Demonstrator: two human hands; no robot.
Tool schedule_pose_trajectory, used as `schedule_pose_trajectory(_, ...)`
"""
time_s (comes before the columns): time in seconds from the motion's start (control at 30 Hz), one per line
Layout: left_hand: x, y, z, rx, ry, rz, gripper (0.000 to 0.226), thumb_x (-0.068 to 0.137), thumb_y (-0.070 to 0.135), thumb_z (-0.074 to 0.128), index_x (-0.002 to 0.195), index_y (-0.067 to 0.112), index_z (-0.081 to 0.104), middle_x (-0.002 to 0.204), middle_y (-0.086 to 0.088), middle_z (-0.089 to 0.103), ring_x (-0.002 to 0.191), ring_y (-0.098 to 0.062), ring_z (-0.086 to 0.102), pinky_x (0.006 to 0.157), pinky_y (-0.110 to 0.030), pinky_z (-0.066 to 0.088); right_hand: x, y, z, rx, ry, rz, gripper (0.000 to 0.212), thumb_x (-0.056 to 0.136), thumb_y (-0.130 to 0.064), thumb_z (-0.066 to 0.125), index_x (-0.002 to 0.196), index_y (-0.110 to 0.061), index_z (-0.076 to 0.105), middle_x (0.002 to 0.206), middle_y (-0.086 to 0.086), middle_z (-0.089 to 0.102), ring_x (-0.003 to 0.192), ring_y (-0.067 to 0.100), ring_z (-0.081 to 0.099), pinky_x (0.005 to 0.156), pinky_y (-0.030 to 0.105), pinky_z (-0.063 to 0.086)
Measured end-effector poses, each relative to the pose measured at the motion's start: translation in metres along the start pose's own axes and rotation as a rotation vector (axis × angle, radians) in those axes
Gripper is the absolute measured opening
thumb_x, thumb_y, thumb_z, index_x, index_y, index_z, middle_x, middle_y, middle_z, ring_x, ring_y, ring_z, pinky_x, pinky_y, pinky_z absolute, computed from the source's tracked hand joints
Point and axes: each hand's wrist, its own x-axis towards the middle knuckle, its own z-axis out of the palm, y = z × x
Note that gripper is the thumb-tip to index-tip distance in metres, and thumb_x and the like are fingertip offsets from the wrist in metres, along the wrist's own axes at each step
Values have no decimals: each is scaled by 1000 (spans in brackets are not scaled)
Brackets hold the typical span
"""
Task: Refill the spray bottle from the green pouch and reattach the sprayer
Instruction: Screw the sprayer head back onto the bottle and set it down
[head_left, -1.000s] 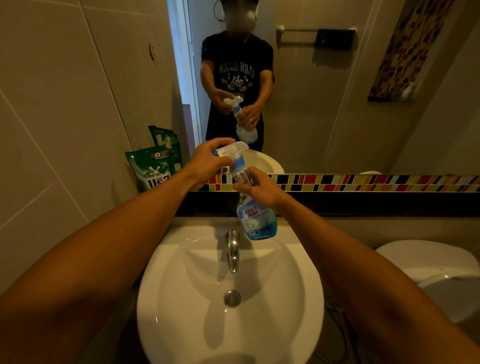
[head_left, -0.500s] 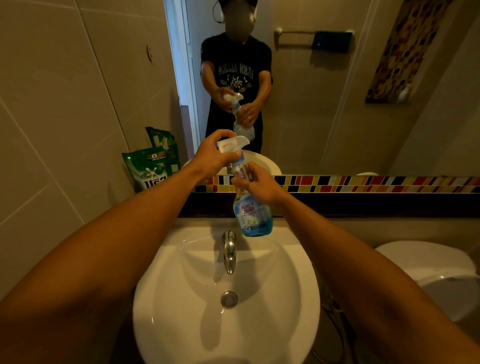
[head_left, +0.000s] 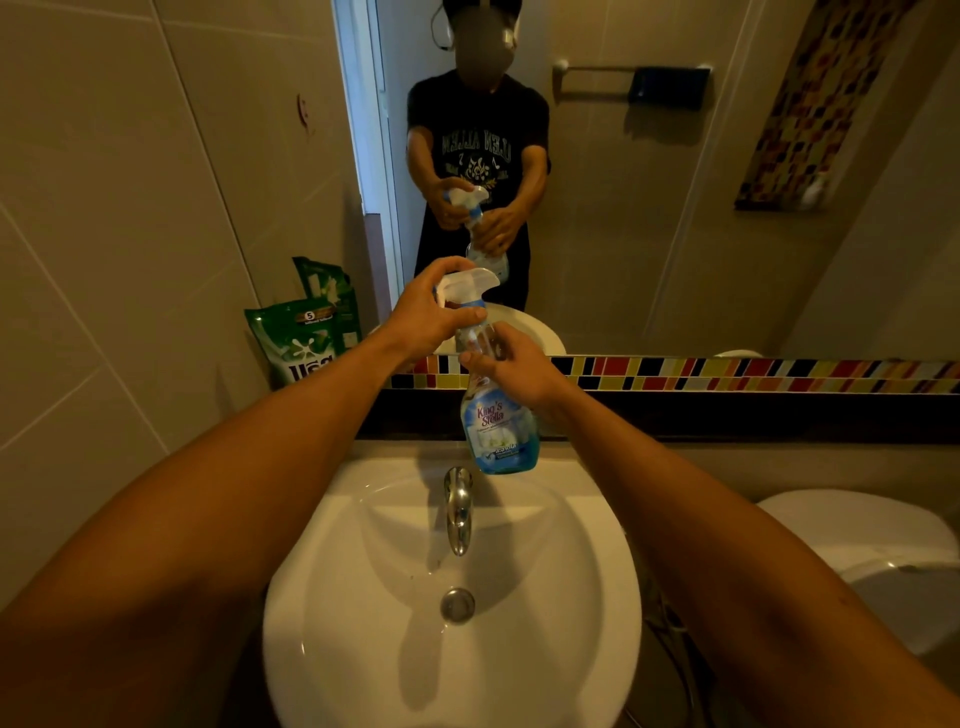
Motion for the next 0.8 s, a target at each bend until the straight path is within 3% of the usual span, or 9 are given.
schedule_pose_trajectory(0.27,7,-6,-2,18,-49,-5,64,87,1,70,141,28,49,135,-6,54,115,-24,61,75,-23,58,3,1,-4,37,9,-27,36,98,-22,68,131,-15,57,107,-3,71,98,15,71,91,35,58)
schedule_pose_trajectory(0.47,6,-3,1,14,-28,8,60,88,15,74,141,26,48,115,8,59,94,-7,65,67,-13,54,9,1,-6,1,13,-22,33,97,-24,70,126,-13,59,108,2,72,98,19,72,87,35,59)
schedule_pose_trajectory(0.67,11,-3,2,43,-34,26,60,89,7,71,141,25,49,129,-4,55,100,-12,62,68,-13,55,8,-2,-8,-3,14,-39,29,98,-23,69,124,-18,57,105,-6,70,93,10,69,77,21,55)
schedule_pose_trajectory(0.8,12,-3,0,2,-88,-22,60,91,-1,65,142,25,49,129,-5,53,99,-11,61,65,-14,54,6,1,-10,13,5,-34,28,97,-24,69,122,-21,57,107,-2,71,97,15,70,86,30,58)
